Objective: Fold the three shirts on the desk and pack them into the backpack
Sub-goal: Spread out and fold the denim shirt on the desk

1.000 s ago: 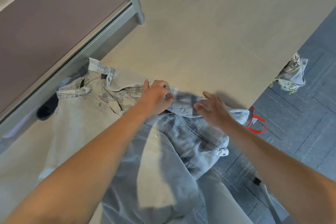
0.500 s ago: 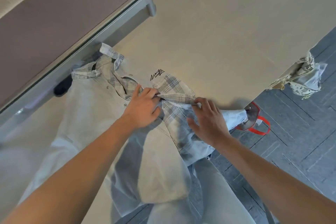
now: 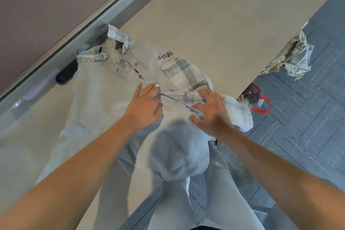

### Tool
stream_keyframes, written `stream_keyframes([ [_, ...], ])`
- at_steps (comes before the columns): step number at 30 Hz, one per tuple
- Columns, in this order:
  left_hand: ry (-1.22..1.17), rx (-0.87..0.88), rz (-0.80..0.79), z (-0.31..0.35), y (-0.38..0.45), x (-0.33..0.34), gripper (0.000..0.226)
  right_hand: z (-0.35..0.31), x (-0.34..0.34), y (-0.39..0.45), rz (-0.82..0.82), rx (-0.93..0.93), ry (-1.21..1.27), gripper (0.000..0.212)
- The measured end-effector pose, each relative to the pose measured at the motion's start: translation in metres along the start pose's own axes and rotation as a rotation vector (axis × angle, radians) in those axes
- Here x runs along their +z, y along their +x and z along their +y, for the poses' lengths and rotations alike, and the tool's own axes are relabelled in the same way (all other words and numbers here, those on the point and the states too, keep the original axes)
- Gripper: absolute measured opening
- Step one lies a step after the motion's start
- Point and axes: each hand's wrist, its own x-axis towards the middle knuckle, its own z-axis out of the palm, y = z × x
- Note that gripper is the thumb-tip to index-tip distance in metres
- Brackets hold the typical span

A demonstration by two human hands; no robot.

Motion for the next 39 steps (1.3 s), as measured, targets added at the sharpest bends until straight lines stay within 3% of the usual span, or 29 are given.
stream_keyframes([
  [4,-0.131,0.117,-0.028,0.03,0.033,-0.01,0.032,0.012,-0.021,0.017,-0.19,0.149,-0.022,0.053],
  [9,-0.19,0.181,-0.128,0.049,0.063,0.0,0.038,0.026,-0.04,0.018,-0.228,0.221,-0.046,0.037],
  [13,-0.213,0.222,-0.016,0.046,0.065,0.017,0.034,0.031,-0.051,0.0,-0.231,0.192,-0.183,0.046],
  [15,-0.153,0.237,0.036,0.042,0.062,0.02,0.046,0.029,-0.056,-0.012,-0.234,0.17,-0.229,0.041],
  [18,-0.025,0.261,-0.022,0.039,0.053,0.018,0.059,0.027,-0.053,-0.036,-0.136,0.116,-0.289,0.043],
  [21,-0.009,0.279,-0.025,0.039,0.042,0.011,0.04,0.017,-0.05,-0.057,-0.054,0.088,-0.271,0.044],
  [23,0.006,0.265,-0.01,0.04,0.032,0.005,0.03,-0.002,-0.05,-0.068,-0.126,0.093,-0.259,0.046],
  [27,0.041,0.261,0.009,0.034,0.008,-0.006,0.035,-0.044,-0.035,-0.091,-0.255,0.103,-0.207,0.055],
  [32,0.077,0.202,-0.244,0.027,-0.028,-0.005,0.043,-0.073,-0.003,-0.117,-0.427,0.082,-0.081,0.046],
  [34,0.04,0.142,-0.278,0.028,-0.038,-0.004,0.053,-0.072,-0.005,-0.117,-0.416,0.123,-0.065,0.046],
  [36,-0.053,0.054,-0.215,0.028,-0.041,-0.001,0.058,-0.066,-0.014,-0.112,-0.362,0.193,-0.061,0.046],
  [39,-0.146,-0.047,-0.069,0.034,-0.037,0.001,0.043,-0.054,-0.031,-0.1,-0.237,0.307,-0.049,0.042],
])
